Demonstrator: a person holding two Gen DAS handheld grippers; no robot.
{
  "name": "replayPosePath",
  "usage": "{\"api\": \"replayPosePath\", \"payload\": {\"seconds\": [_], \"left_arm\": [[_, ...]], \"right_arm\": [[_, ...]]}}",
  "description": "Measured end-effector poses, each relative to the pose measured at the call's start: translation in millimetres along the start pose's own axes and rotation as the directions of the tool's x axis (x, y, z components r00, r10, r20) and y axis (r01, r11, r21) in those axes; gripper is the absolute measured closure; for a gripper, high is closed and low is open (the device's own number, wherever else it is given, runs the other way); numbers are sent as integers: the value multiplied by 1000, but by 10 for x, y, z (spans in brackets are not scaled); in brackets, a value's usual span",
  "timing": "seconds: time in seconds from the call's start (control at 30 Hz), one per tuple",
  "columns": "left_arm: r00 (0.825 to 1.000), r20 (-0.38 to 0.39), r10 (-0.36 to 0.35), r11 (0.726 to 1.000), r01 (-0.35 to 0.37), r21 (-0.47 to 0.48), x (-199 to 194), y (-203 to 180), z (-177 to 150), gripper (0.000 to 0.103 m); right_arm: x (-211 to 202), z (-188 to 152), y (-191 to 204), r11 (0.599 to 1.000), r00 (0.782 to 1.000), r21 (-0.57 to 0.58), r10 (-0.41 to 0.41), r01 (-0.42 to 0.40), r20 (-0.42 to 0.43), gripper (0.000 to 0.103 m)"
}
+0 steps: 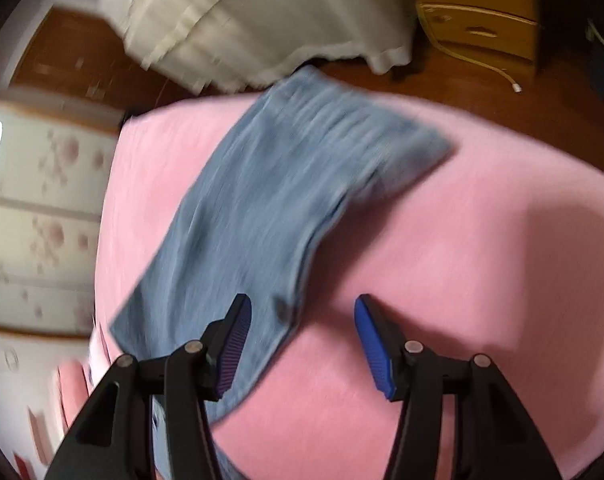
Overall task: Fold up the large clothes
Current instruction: 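Grasp the other sleeve cuff with the right tool, then lift the sleeve with the right tool and lay it across the jacket front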
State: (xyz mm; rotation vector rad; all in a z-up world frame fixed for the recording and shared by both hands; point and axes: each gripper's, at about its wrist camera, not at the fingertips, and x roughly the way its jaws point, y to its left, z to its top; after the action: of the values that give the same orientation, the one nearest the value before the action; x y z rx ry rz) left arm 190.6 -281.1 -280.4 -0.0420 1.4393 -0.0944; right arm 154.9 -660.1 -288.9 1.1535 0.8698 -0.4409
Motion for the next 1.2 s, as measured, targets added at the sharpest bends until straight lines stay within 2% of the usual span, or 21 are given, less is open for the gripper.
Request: {"api": "replayPosePath", "payload": {"seconds": [0.17,0.33,0.5,0.53,0.6,0.7,0.83,1.0,1.1,1.2], "left_arm": [[999,-27,35,998,-36,-47,94,102,74,53],[998,-15,61,995,-62,-76,91,163,157,50],[999,-3,54,993,-54,-109,46,201,194,49],[999,1,53,992,-52,-111,35,196,191,49],[999,5,48,993,-48,-112,27,244,206,49],[1000,5,28,992,-27,-127,-32,309,183,49],[1000,18,8,991,-5,-136,-113,488,86,49],[1000,27,9,985,-4,-171,-211,895,-82,49],[999,42,6,979,3,-204,-253,1325,-169,49],[998,58,23,975,-10,-220,-297,1649,-195,49]], "right_arm": [[108,267,-68,999,999,51,0,-2,39,49],[133,525,-123,994,994,101,-38,28,98,49],[137,639,-97,988,985,138,-94,74,146,50],[129,633,-75,988,983,130,-102,82,152,54],[65,613,-38,986,973,122,-132,110,187,82],[-69,565,0,991,968,122,-91,64,236,90],[-301,447,345,995,946,2,-94,98,312,90],[-652,203,958,979,900,-155,-52,131,432,90],[-872,-62,1390,955,874,-266,12,134,486,90],[-1057,-375,1842,908,855,-397,95,136,510,90]]}}
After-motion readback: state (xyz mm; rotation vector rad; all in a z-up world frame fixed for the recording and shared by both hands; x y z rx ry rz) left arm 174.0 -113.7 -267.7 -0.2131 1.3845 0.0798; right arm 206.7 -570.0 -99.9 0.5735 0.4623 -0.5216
